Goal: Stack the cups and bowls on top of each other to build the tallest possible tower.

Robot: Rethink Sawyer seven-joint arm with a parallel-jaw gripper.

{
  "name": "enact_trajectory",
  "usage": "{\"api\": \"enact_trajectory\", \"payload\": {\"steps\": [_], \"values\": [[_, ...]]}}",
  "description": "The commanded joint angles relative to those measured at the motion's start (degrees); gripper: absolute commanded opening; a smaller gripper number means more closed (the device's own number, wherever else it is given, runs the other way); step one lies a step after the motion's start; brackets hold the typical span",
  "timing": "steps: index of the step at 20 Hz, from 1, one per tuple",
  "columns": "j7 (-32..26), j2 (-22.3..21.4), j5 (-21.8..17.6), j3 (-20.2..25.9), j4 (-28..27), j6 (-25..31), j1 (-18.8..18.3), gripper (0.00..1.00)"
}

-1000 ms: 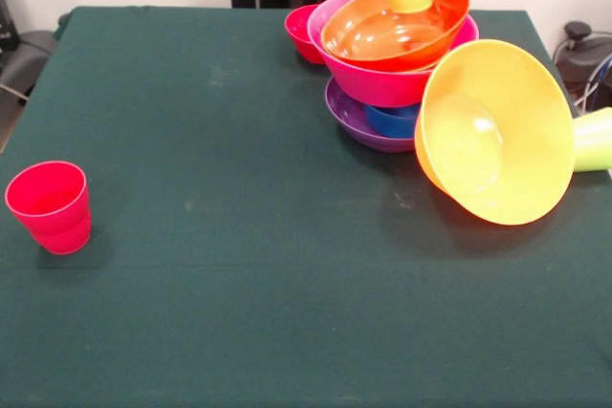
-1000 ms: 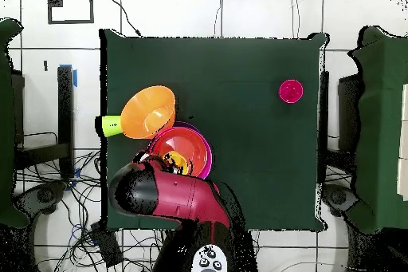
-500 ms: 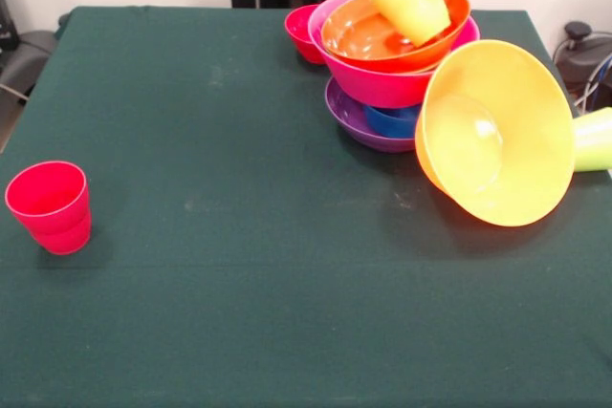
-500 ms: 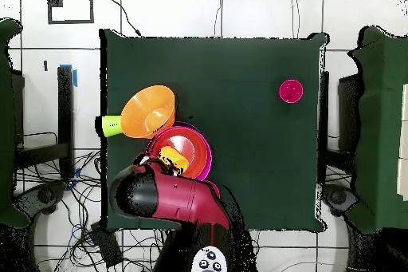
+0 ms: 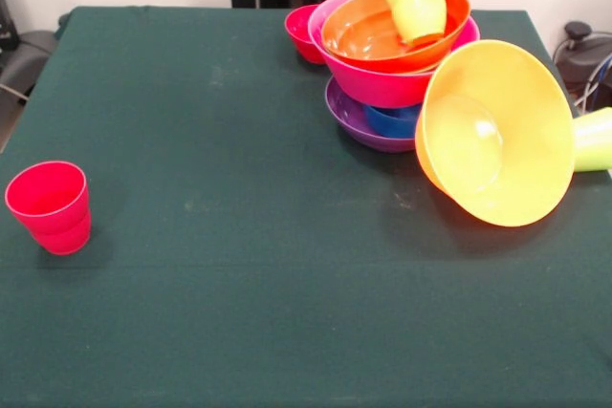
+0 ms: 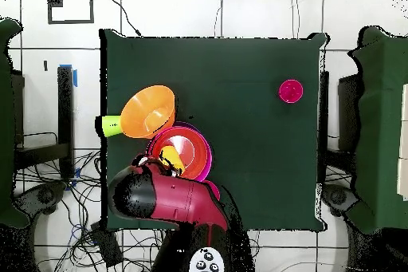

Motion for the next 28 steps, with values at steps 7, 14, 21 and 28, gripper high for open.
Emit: {"api": "enact_trajectory", "payload": {"steps": [7,14,21,28], "values": [[10.44,-2.97,1.25,-1.16,-1.67,8.11,2.83,1.00],[9.89,-6.84,0.08,-3.27,-6.20,19.17,3.13,1.00],[9.28,-7.95,-0.48,-3.48,-9.83,25.22,2.30,1.00],[7.08,-5.45,-1.20,-2.52,-14.71,27.48,0.02,1.00]]}}
